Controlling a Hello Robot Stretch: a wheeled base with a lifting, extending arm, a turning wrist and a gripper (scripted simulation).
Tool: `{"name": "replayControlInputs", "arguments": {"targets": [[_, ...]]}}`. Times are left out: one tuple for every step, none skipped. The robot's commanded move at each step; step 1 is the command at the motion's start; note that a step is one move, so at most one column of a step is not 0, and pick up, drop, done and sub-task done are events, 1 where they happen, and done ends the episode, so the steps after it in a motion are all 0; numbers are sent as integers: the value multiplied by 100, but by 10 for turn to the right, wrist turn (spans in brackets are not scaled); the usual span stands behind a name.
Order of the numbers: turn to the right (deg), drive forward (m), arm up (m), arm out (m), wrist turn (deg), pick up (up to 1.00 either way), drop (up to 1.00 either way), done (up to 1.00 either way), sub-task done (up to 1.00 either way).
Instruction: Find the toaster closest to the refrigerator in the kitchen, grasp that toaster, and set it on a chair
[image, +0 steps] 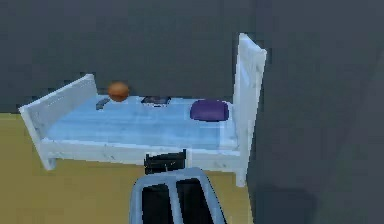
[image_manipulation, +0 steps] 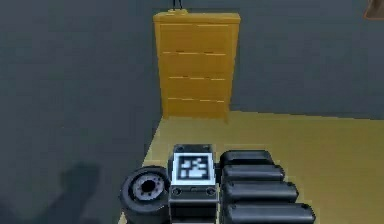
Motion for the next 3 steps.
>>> {"name": "replayControlInputs", "arguments": {"targets": [[450,0,0,0,0,0,0,0,0],[450,0,0,0,0,0,0,0,0],[450,0,0,0,0,0,0,0,0]]}}
